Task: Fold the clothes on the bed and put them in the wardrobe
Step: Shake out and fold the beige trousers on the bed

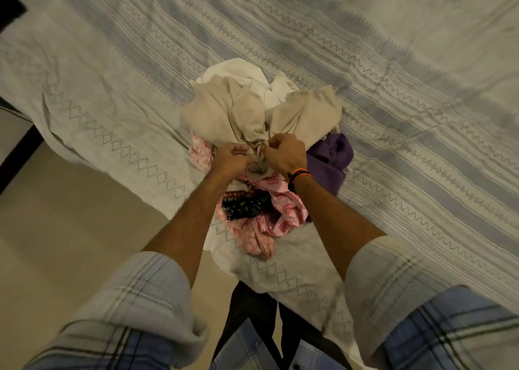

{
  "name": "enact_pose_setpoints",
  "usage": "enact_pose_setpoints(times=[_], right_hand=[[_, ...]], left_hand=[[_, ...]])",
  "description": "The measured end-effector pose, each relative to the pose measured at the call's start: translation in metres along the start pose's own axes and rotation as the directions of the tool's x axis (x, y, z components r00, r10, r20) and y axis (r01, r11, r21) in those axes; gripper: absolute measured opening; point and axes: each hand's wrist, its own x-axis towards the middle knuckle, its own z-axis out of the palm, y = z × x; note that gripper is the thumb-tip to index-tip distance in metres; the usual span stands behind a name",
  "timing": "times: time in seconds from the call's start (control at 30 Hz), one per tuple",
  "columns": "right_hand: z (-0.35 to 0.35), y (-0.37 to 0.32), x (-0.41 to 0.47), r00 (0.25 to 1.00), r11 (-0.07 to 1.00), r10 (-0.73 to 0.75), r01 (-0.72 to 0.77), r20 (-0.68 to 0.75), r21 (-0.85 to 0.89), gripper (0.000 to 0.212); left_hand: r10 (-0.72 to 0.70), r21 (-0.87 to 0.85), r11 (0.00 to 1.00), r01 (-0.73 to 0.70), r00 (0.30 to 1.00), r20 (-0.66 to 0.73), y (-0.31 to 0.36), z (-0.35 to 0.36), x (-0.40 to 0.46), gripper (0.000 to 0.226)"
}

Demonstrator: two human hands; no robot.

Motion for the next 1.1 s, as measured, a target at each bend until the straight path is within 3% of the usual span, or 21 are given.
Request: enact_pose_setpoints(times=[0.17, 0.33, 0.57, 0.7, 0.8, 0.87, 0.97, 1.1], right_hand=[[-0.014, -0.014, -0.008, 1.0, 0.975, -0.013, 0.014, -0.009, 0.223, 0.011], [-0.041, -0.026, -0.021, 0.996, 0.929, -0.077, 0.088, -0.043, 0.358, 0.016], [-0.092, -0.055, -0.045, 0.983, 0.846, -0.159, 0.185, -0.094, 0.5, 0.013], [-0.121, -0.08, -0.071, 0.965, 0.758, -0.227, 0.261, -0.133, 0.598, 0.018], [-0.142, -0.098, -0.088, 0.94, 0.72, -0.292, 0.337, -0.176, 0.607, 0.016], [-0.153, -0.104, -0.1, 0.924, 0.708, -0.332, 0.378, -0.191, 0.596, 0.015], [-0.169, -0.108, -0.116, 0.906, 0.698, -0.373, 0.417, -0.201, 0.582, 0.016], [-0.194, -0.106, -0.14, 0.873, 0.678, -0.435, 0.478, -0.22, 0.559, 0.018]], left_hand=[[0.048, 0.012, 0.999, -0.048, 0.998, 0.037, 0.012, -0.002, -0.007, 0.018], [0.111, 0.012, 0.994, -0.111, 0.994, -0.014, 0.042, -0.007, -0.019, 0.033], [0.288, -0.059, 0.956, -0.288, 0.958, -0.001, 0.097, -0.014, -0.057, 0.015], [0.325, -0.156, 0.937, -0.313, 0.944, 0.054, 0.125, -0.016, -0.093, 0.039], [0.373, -0.192, 0.912, -0.362, 0.927, 0.027, 0.141, -0.019, -0.119, 0.038], [0.434, -0.133, 0.888, -0.44, 0.898, -0.074, 0.146, -0.021, -0.135, 0.04], [0.571, -0.01, 0.81, -0.586, 0.793, -0.211, 0.154, -0.023, -0.156, 0.052], [0.773, 0.202, 0.631, -0.749, 0.627, -0.094, 0.168, -0.016, -0.188, 0.046]])
